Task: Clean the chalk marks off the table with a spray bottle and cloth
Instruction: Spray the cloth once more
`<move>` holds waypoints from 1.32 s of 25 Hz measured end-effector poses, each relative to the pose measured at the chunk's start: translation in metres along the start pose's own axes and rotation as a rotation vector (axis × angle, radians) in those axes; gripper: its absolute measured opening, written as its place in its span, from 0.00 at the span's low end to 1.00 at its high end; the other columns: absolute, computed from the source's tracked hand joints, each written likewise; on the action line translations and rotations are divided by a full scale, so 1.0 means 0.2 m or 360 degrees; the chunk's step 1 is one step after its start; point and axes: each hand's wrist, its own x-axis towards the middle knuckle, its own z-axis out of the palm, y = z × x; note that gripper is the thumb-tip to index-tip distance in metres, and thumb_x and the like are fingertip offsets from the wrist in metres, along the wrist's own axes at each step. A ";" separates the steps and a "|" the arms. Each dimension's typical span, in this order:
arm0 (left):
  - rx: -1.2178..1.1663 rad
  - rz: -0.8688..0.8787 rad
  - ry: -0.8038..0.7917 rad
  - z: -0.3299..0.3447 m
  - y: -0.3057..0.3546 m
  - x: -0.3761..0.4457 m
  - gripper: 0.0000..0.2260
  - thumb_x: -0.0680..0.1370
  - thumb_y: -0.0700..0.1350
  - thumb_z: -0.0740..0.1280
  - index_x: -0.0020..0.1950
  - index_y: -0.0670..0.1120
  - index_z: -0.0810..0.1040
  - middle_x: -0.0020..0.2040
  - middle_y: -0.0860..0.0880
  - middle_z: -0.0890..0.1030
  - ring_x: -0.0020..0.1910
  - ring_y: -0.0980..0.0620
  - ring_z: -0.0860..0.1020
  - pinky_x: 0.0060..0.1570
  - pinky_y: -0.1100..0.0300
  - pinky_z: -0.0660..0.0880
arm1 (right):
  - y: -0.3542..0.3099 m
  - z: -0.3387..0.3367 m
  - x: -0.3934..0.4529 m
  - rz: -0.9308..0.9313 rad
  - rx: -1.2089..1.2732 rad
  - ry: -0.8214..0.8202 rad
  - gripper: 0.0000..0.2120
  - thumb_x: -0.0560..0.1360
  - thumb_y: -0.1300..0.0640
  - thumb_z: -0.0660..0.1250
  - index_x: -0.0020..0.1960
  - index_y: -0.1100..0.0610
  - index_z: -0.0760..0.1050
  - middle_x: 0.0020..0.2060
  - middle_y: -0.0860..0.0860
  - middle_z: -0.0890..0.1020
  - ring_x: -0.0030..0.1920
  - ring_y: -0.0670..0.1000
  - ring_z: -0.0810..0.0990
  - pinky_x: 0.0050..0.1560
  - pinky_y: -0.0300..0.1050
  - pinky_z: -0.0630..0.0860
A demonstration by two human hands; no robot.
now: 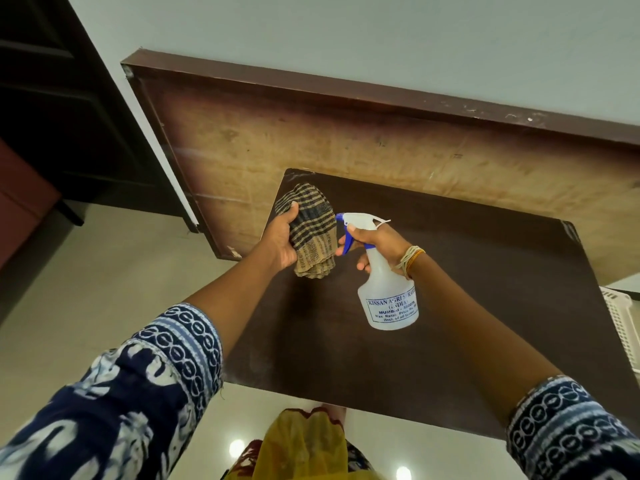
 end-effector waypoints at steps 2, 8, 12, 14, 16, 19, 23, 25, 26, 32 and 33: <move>0.0015 0.0003 -0.0013 0.01 -0.01 -0.01 0.17 0.79 0.51 0.65 0.61 0.40 0.76 0.58 0.38 0.82 0.56 0.38 0.81 0.61 0.37 0.73 | 0.03 0.01 -0.01 -0.0010 -0.0023 0.0057 0.16 0.81 0.50 0.60 0.53 0.62 0.76 0.41 0.58 0.84 0.23 0.47 0.75 0.26 0.39 0.74; 0.0088 0.0032 -0.0064 0.04 -0.03 -0.02 0.14 0.81 0.50 0.62 0.55 0.41 0.78 0.55 0.39 0.82 0.55 0.39 0.81 0.60 0.39 0.74 | 0.08 0.00 -0.05 0.0031 -0.0041 0.0186 0.15 0.80 0.49 0.61 0.53 0.62 0.77 0.39 0.57 0.83 0.22 0.45 0.73 0.27 0.40 0.72; 0.0101 0.0043 -0.0080 0.05 -0.05 -0.03 0.13 0.81 0.49 0.62 0.55 0.41 0.77 0.54 0.39 0.82 0.55 0.39 0.81 0.60 0.40 0.74 | 0.11 -0.02 -0.07 0.0021 -0.0069 0.0187 0.15 0.80 0.50 0.61 0.56 0.61 0.77 0.44 0.57 0.85 0.25 0.44 0.76 0.27 0.39 0.73; 0.0112 0.0014 -0.0088 0.07 -0.06 -0.02 0.15 0.81 0.50 0.62 0.60 0.40 0.77 0.57 0.39 0.82 0.55 0.40 0.81 0.60 0.40 0.74 | 0.13 -0.04 -0.07 0.0014 -0.0035 0.0243 0.14 0.80 0.50 0.61 0.53 0.60 0.77 0.41 0.57 0.84 0.23 0.45 0.74 0.27 0.40 0.72; 0.0114 0.0001 -0.0089 0.09 -0.07 -0.02 0.15 0.81 0.50 0.62 0.60 0.40 0.77 0.56 0.39 0.82 0.54 0.40 0.81 0.57 0.41 0.76 | 0.15 -0.06 -0.07 0.0003 -0.0004 0.0291 0.12 0.80 0.50 0.62 0.51 0.59 0.76 0.38 0.57 0.83 0.22 0.45 0.72 0.27 0.40 0.71; 0.0134 -0.0003 -0.0089 0.13 -0.09 -0.02 0.13 0.81 0.50 0.62 0.56 0.41 0.78 0.54 0.39 0.82 0.53 0.40 0.81 0.56 0.41 0.76 | 0.17 -0.10 -0.07 -0.0063 -0.0007 0.0363 0.12 0.79 0.49 0.63 0.53 0.58 0.76 0.41 0.57 0.83 0.24 0.46 0.74 0.29 0.41 0.73; 0.0155 -0.0040 -0.0081 0.16 -0.13 0.01 0.13 0.81 0.50 0.62 0.55 0.41 0.78 0.57 0.38 0.81 0.54 0.40 0.81 0.60 0.40 0.74 | 0.21 -0.18 -0.04 -0.0146 0.0016 0.0503 0.14 0.79 0.53 0.64 0.61 0.57 0.75 0.49 0.53 0.83 0.33 0.49 0.78 0.36 0.42 0.78; 0.0166 -0.0055 -0.0075 0.17 -0.15 0.03 0.13 0.81 0.50 0.62 0.53 0.41 0.78 0.54 0.39 0.82 0.53 0.40 0.81 0.60 0.40 0.74 | 0.26 -0.22 0.00 -0.0168 0.0091 0.0644 0.17 0.78 0.54 0.66 0.65 0.60 0.75 0.53 0.52 0.82 0.40 0.50 0.80 0.41 0.39 0.78; 0.0162 -0.0057 -0.0069 0.17 -0.16 0.04 0.13 0.81 0.50 0.62 0.53 0.41 0.78 0.52 0.40 0.82 0.52 0.40 0.81 0.59 0.41 0.74 | 0.28 -0.23 0.02 -0.0183 0.0152 0.0727 0.18 0.77 0.55 0.67 0.66 0.60 0.74 0.54 0.52 0.81 0.45 0.50 0.80 0.42 0.35 0.77; 0.0197 -0.0123 0.0022 0.16 -0.25 0.10 0.13 0.81 0.50 0.63 0.53 0.41 0.78 0.50 0.41 0.83 0.50 0.41 0.82 0.53 0.42 0.76 | 0.35 -0.32 0.16 -0.0130 0.0360 0.1087 0.18 0.70 0.58 0.76 0.58 0.61 0.79 0.46 0.51 0.80 0.45 0.49 0.78 0.39 0.31 0.74; 0.0213 -0.0138 0.0036 0.15 -0.25 0.11 0.13 0.81 0.50 0.63 0.53 0.41 0.78 0.50 0.41 0.83 0.50 0.42 0.82 0.53 0.43 0.76 | 0.36 -0.33 0.18 -0.0136 0.0352 0.1052 0.17 0.69 0.59 0.76 0.56 0.61 0.79 0.44 0.50 0.80 0.45 0.49 0.78 0.39 0.32 0.74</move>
